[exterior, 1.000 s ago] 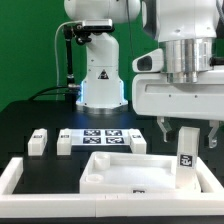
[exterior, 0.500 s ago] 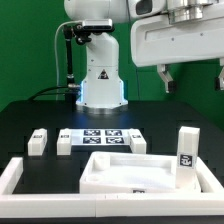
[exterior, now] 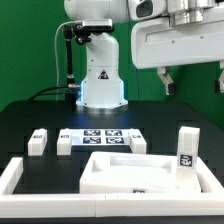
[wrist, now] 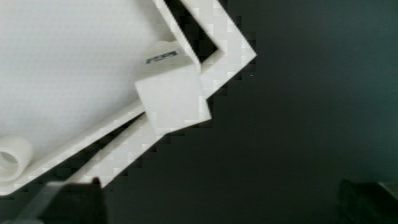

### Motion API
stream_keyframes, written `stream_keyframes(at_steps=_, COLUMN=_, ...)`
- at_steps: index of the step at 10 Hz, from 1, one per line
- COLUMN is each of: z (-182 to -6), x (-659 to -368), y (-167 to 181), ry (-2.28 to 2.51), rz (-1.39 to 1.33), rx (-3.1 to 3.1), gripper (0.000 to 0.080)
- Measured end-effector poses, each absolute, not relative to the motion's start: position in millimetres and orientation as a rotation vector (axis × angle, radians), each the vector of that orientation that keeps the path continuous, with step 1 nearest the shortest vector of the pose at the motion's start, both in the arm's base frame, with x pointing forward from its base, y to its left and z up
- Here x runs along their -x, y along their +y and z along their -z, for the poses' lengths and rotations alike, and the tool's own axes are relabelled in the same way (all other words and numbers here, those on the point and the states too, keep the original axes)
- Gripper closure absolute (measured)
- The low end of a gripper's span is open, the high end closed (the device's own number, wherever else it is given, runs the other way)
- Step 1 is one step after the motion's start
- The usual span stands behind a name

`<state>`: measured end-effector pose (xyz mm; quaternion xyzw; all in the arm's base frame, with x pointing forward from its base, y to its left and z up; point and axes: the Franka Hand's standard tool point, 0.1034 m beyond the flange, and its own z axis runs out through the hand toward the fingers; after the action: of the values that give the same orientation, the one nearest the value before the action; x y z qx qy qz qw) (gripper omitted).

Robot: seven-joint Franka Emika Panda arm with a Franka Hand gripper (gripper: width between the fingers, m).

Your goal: Assemble desk

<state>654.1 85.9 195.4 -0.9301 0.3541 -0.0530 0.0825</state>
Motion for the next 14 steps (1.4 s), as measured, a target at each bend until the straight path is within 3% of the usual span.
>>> stream_keyframes(at_steps=4, z=-176.1, x=-601.1, y=79.5, ry=0.752, rz=0.170, rx=2.865, gripper=0.0150)
stream_keyframes(at_steps=9, z=-175.0, x=-602.9, y=78.2, ry=0.279, rz=0.214, rx=2.970, gripper=0.0150)
stream_keyframes(at_steps=11, z=-147.6, x=-573.3, y=85.4, ry=0.031, rz=0.140, rx=3.032, gripper=0.0150)
stream_keyframes(at_steps=13, z=-102.2, x=-536.3, y=73.0, ry=-0.203, rz=0.116, rx=3.063, gripper=0.0150)
stream_keyframes(at_steps=14, z=-96.8, x=-531.9, y=70.8, ry=-0.225, rz=0.107, rx=3.066, gripper=0.0150)
